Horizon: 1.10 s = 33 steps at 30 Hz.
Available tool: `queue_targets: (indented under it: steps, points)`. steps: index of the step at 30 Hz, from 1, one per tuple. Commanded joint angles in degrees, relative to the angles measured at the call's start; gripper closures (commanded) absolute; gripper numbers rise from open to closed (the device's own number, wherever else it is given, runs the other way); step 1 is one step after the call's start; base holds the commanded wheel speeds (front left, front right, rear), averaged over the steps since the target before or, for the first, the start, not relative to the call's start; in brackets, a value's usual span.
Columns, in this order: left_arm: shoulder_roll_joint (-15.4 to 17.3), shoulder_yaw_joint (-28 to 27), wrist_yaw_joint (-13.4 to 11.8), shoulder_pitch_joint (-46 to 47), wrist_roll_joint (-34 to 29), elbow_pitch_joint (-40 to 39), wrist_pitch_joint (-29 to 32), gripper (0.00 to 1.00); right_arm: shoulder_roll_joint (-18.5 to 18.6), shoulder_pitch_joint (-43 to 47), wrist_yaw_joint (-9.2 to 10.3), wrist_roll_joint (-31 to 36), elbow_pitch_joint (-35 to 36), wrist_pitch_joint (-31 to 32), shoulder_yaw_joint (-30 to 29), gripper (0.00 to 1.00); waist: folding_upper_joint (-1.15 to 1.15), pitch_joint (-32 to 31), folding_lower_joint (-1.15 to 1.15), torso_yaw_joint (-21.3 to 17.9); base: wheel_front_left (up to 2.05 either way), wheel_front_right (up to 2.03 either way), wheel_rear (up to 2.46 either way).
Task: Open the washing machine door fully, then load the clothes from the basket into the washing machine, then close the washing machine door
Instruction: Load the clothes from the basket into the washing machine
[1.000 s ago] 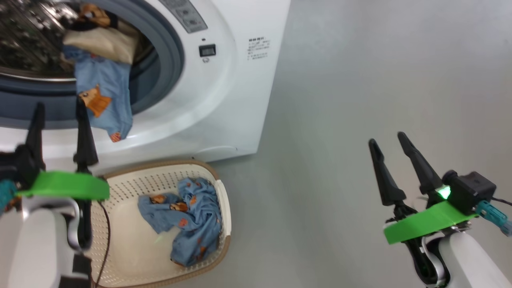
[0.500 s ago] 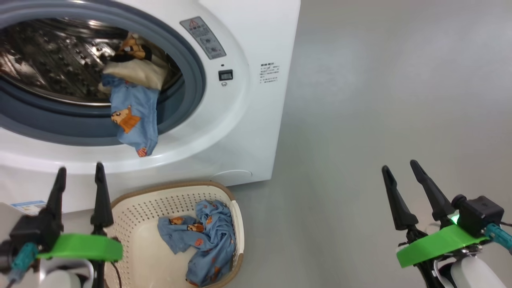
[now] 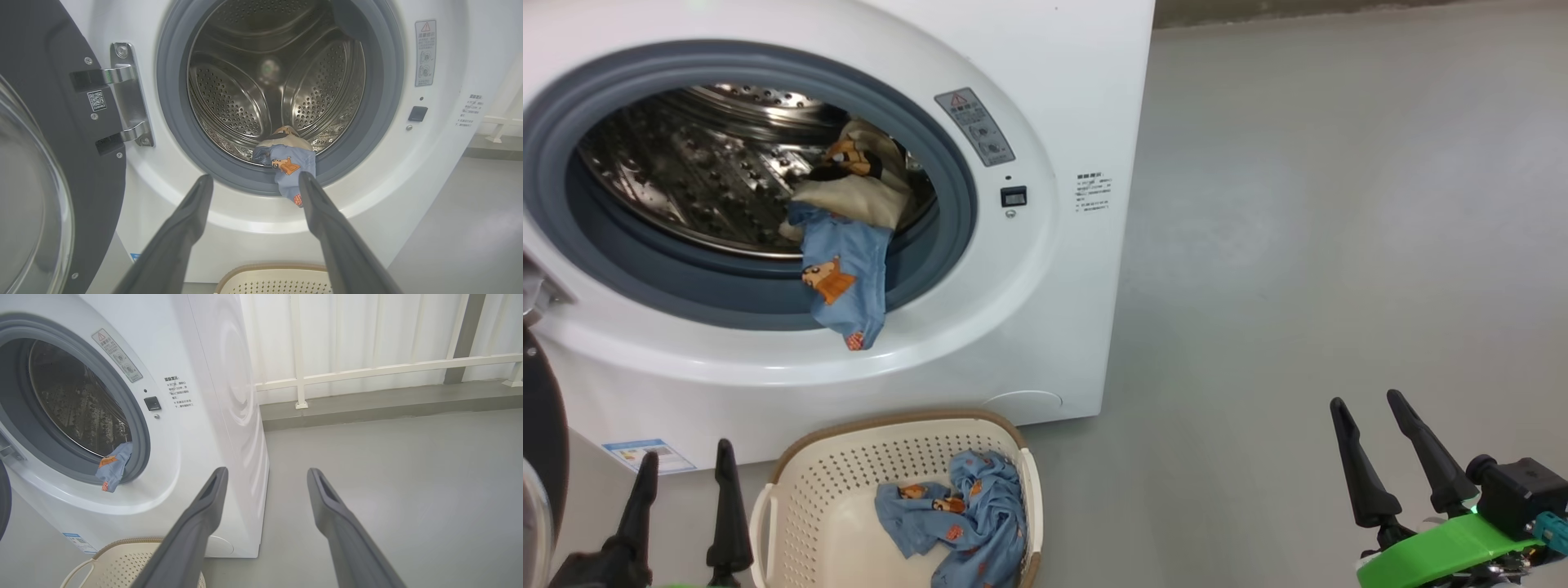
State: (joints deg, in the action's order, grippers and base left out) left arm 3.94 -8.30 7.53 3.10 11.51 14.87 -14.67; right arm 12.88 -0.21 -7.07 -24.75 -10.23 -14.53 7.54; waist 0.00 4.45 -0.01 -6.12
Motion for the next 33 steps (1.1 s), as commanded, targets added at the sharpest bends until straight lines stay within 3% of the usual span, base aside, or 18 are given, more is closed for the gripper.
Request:
queue_targets:
  steps: [1, 19, 33]
  points:
    - [0.51, -2.13, -0.05, 0.17, -0.35, -1.99, -0.33, 0.00, 1.37, 0.03, -0.42, -0.27, 1.27, -0.47, 0.82, 0.00, 0.00, -0.59, 0.01, 0.49, 0.00, 0.00, 0.00]
    - [-0.65, -3.84, -0.05, -4.30, -0.38, -6.00, -0.33, 0.00, 1.34, 0.88, -0.42, -0.22, 1.85, -0.47, 0.55, 0.00, 0.00, -0.72, 0.01, 1.07, 0.00, 0.00, 0.00]
    - [0.23, -2.13, -0.04, 0.67, 2.36, -0.97, -0.33, 0.00, 0.30, -1.46, -0.42, 0.05, 2.44, -0.47, 0.60, 0.00, 0.00, 4.09, 0.01, 0.43, 0.00, 0.00, 0.00]
